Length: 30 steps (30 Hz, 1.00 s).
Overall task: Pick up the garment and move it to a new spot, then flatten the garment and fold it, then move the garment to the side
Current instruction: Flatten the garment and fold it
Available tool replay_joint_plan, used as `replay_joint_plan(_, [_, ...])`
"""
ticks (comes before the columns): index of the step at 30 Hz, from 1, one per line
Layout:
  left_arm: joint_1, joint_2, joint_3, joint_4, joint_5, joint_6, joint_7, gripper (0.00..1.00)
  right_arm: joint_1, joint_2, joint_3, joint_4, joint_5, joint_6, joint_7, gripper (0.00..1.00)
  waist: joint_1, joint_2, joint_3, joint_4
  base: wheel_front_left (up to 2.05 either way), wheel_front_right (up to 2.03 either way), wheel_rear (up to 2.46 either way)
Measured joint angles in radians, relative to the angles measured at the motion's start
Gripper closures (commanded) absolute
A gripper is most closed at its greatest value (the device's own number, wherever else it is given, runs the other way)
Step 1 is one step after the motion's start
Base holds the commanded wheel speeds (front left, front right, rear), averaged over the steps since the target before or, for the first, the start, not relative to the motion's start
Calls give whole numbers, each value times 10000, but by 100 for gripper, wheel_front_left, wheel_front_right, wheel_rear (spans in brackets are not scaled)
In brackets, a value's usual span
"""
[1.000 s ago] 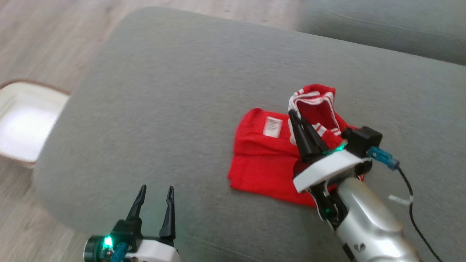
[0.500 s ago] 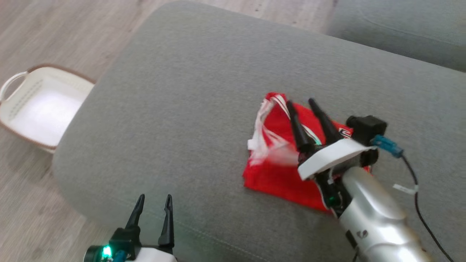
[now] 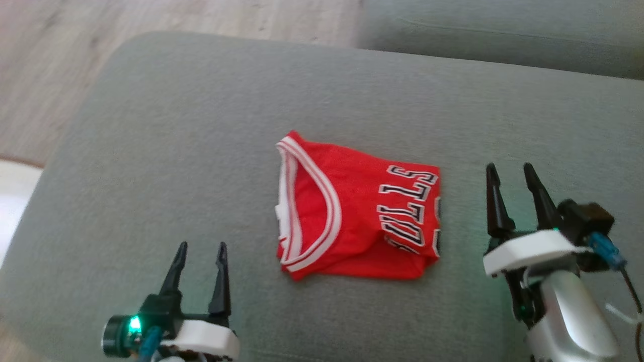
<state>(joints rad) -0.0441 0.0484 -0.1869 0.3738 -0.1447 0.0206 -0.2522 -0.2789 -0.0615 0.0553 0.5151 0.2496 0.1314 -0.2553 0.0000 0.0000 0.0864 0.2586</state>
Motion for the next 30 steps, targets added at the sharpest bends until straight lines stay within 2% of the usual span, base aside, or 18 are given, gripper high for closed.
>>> replay_joint_plan(8, [89,-2,349,-13,140,4,0,0,987,75,-736,-320,-1127,0,0,0,0,0,-338,-970,0,0,0])
replay_joint_plan(15, [847,4,560,-92,123,115,0,0,2007,142,-903,-286,-1143,0,0,0,-1,0,-746,-1403,0,0,0])
replay_joint_plan(21, [941,6,575,-92,125,111,0,0,2113,148,-765,-293,-1074,0,0,0,-1,0,-823,-1530,0,0,0])
replay_joint_plan(25, [935,6,568,-86,140,77,0,0,2109,142,-107,-345,-1475,0,0,0,-1,0,-808,-1448,0,0,0])
replay_joint_plan(27, [931,6,520,-75,140,42,0,0,2083,146,909,-345,-1885,0,0,0,0,0,-791,-1316,0,0,0])
replay_joint_plan(30, [933,6,468,-13,140,8,0,0,2077,144,1939,-324,-1812,0,0,0,0,0,-788,-1155,0,0,0])
